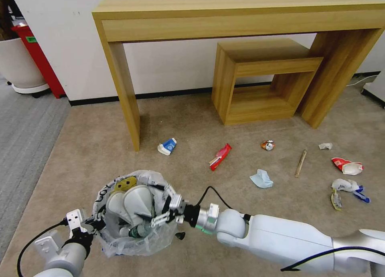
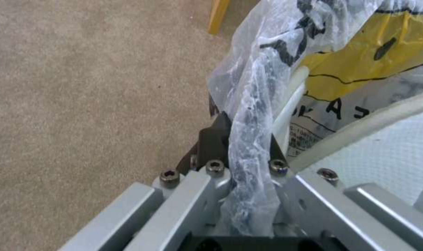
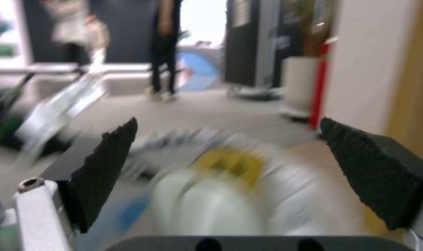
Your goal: Pick up the trash bin and place the garbage on the floor into it.
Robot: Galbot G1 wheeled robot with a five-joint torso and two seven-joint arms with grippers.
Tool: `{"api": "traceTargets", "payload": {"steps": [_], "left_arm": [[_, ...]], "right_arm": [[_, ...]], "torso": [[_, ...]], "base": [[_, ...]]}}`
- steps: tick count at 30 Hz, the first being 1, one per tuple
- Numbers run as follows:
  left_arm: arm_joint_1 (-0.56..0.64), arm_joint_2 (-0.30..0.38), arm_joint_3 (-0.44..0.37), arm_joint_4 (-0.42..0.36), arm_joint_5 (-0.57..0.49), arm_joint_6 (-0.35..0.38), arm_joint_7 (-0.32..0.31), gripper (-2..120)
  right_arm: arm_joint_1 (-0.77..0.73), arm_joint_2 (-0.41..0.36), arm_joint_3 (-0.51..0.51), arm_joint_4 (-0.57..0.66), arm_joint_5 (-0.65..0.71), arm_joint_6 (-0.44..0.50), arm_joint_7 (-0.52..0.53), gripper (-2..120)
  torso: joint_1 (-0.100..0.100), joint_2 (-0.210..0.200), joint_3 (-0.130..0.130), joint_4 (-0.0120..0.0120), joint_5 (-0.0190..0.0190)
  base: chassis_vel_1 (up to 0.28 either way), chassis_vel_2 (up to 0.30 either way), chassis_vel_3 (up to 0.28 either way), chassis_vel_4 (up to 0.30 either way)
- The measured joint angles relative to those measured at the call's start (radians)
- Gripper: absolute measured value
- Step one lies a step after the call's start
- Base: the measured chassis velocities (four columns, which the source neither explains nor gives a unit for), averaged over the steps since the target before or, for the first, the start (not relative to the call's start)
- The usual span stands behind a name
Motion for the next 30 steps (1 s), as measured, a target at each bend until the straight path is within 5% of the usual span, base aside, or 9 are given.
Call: {"api": "traceTargets", "payload": {"steps": [14,23,30], "left_arm": [[0.007,0.023,-0.002,0.001,0.001,-0.008,0.004,1],[0.004,0.033,-0.003,-0.001,0.000,-0.013,0.005,1],[0.009,0.045,-0.005,-0.003,0.003,-0.018,0.012,1]], "right_arm": [[-0.197,-0.089,0.535,0.139,0.100,-0.171,0.230,100],[-0.314,-0.097,0.759,0.136,0.039,-0.316,0.464,100],[-0.425,-0.086,0.896,0.125,-0.015,-0.344,0.507,100]], "torso": [[0.000,0.000,0.000,-0.0001,0.0001],[0.000,0.000,0.000,0.0000,0.0000],[0.000,0.000,0.000,-0.0001,0.0002]], "base": [[0.000,0.000,0.000,0.000],[0.000,0.000,0.000,0.000],[0.000,0.000,0.000,0.000]]}}
